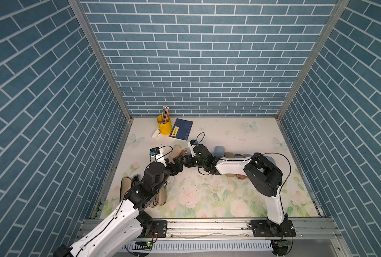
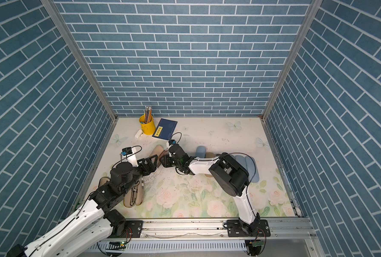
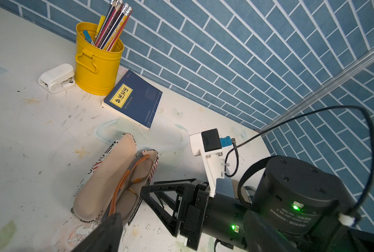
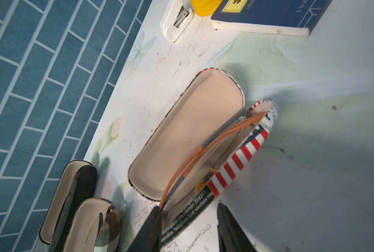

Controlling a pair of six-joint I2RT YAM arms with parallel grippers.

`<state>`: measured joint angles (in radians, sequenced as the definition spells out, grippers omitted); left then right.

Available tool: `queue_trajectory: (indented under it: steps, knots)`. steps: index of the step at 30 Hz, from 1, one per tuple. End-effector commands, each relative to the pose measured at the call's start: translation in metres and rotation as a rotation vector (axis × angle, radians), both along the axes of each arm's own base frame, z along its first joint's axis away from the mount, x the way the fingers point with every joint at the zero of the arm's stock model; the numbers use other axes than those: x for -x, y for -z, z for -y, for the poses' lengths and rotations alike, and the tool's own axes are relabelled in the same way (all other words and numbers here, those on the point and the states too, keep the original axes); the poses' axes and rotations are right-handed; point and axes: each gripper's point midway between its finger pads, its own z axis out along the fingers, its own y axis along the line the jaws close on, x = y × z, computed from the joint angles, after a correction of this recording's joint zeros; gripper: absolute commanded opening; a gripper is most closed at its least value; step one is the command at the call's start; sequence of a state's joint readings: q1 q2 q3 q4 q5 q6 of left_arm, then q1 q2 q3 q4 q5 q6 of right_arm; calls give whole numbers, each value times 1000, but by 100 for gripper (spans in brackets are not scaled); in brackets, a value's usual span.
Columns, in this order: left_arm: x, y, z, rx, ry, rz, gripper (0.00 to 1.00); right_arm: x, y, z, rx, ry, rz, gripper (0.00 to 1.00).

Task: Close the glasses case
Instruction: Move the glasses case to the center of the board.

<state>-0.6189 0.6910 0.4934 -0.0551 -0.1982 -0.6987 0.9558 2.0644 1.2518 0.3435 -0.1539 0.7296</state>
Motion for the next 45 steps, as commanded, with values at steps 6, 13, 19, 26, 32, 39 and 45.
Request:
queue_trajectory:
  steps: [6,13,19,26,32,39,45]
  knots:
    - [2,7,-7,-27,-12,-11,93,0,22,-7,66,-14,-31,38]
    - [2,9,-8,-31,-12,-15,91,1,34,3,110,-2,-34,32]
    - [2,9,-8,-31,-14,-17,90,1,38,8,132,4,-29,28]
    - [2,11,-9,-35,-17,-20,89,1,43,10,147,10,-26,23]
    - [1,13,-7,-36,-12,-25,88,0,49,11,165,11,-27,20]
    - [1,16,-6,-39,-9,-28,88,-1,61,15,211,11,-29,18]
    - [1,18,-7,-41,-13,-32,88,-4,68,21,250,30,-22,16]
